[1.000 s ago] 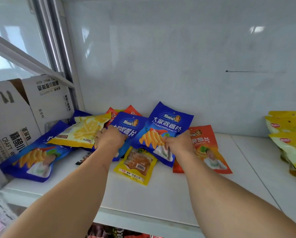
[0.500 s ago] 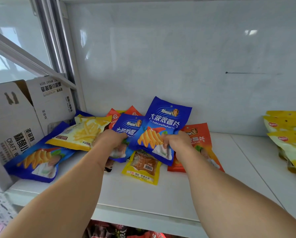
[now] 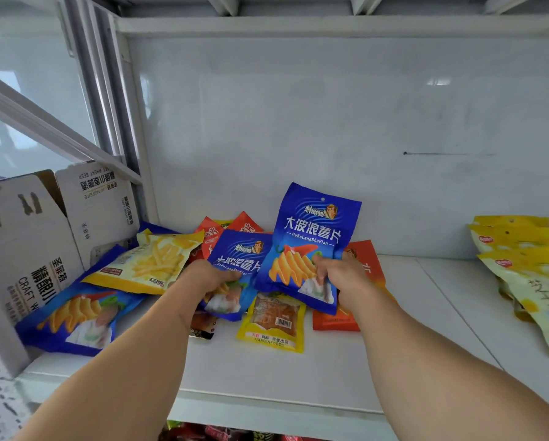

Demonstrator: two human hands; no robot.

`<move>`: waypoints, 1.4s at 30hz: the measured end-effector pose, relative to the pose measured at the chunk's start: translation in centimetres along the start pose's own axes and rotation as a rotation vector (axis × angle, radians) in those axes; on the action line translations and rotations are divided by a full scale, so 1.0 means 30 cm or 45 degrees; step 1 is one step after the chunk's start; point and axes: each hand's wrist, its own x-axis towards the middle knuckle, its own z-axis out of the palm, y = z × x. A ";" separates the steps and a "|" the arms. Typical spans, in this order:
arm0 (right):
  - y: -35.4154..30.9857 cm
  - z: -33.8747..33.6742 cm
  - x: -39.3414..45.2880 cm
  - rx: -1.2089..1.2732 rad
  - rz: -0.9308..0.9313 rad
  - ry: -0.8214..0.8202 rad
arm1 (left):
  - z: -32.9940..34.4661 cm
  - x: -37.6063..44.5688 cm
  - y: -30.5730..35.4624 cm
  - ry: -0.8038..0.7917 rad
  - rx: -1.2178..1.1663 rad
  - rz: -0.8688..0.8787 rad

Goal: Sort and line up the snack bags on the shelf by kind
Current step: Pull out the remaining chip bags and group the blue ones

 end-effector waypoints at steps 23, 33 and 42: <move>0.009 -0.468 0.031 0.223 -0.111 0.222 | 0.066 -0.251 0.273 -0.055 -0.682 0.228; 0.083 -0.854 0.144 0.070 -0.218 0.370 | 0.568 -0.501 0.470 -0.628 -1.116 0.177; 0.191 -0.904 0.256 -0.033 -0.120 0.174 | 0.777 -0.571 0.544 -0.655 -1.118 0.091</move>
